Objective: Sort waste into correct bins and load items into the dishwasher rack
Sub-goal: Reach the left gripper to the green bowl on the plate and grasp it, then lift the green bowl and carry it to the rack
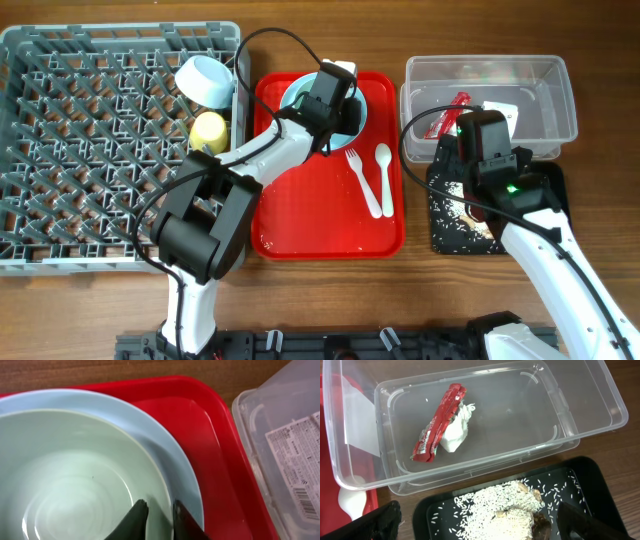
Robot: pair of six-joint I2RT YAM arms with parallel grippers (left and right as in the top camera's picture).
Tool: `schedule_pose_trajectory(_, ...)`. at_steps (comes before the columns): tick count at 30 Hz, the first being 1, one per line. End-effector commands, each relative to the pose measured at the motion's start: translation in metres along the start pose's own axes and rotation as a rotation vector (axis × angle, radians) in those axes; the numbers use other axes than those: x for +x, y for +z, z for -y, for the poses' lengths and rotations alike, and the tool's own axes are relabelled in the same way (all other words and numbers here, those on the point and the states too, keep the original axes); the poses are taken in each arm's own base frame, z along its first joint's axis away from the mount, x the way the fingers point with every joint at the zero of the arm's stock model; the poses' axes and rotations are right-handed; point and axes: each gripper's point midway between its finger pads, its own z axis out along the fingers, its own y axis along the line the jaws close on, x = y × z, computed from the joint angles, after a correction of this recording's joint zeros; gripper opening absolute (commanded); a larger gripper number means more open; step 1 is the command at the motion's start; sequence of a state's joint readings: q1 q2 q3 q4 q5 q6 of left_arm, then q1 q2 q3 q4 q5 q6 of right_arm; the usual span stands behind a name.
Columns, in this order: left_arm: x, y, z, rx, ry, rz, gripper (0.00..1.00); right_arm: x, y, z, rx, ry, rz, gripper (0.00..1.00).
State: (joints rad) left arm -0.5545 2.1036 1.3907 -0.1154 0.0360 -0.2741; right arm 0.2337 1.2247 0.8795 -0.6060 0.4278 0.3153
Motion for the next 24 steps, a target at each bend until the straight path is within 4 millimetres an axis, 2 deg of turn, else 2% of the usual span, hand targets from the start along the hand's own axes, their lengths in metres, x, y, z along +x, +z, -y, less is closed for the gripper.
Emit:
schedule_pose_trajectory(1,0.005,0.003,-0.005,-0.034,0.012,-0.025,0.12,-0.005,-0.001,0.003,0.014,0.005,0.014,1.0)
schedule_pose_trajectory(3,0.009,0.002,-0.01,-0.062,0.011,-0.039,0.04,-0.005,-0.001,0.003,0.014,0.005,0.014,1.0)
schedule_pose_trajectory(7,0.001,-0.003,-0.007,-0.055,0.012,-0.017,0.04,-0.005,-0.001,0.003,0.014,0.005,0.014,1.0)
schedule_pose_trajectory(9,-0.012,-0.016,-0.002,-0.042,0.011,0.017,0.04,-0.005,-0.001,0.003,0.014,0.005,0.014,1.0)
schedule_pose_trajectory(11,-0.028,-0.042,0.008,-0.01,-0.019,0.044,0.04,-0.005,-0.001,0.003,0.014,0.005,0.014,1.0)
schedule_pose_trajectory(12,-0.035,-0.057,0.013,0.015,-0.041,0.051,0.04,-0.005,-0.001,0.003,0.014,0.006,0.014,1.0)
schedule_pose_trajectory(14,-0.05,-0.104,0.023,0.101,-0.07,0.052,0.04,-0.005,-0.001,0.003,0.014,0.005,0.014,1.0)
schedule_pose_trajectory(16,-0.054,-0.144,0.026,0.179,-0.094,0.025,0.04,-0.005,-0.001,0.003,0.014,0.005,0.014,1.0)
schedule_pose_trajectory(17,-0.051,-0.171,0.023,0.22,-0.118,-0.005,0.04,-0.005,-0.001,0.003,0.014,0.005,0.014,1.0)
schedule_pose_trajectory(20,-0.034,-0.237,-0.003,0.258,-0.202,-0.087,0.04,-0.005,-0.001,0.003,0.014,0.005,0.014,1.0)
schedule_pose_trajectory(21,-0.022,-0.267,-0.021,0.262,-0.214,-0.111,0.04,-0.005,-0.001,0.003,0.014,0.005,0.014,1.0)
schedule_pose_trajectory(22,-0.015,-0.288,-0.036,0.263,-0.228,-0.116,0.04,-0.005,-0.001,0.003,0.014,0.005,0.014,1.0)
schedule_pose_trajectory(24,0.002,-0.316,-0.065,0.253,-0.307,-0.142,0.04,-0.005,-0.001,0.003,0.014,0.005,0.014,1.0)
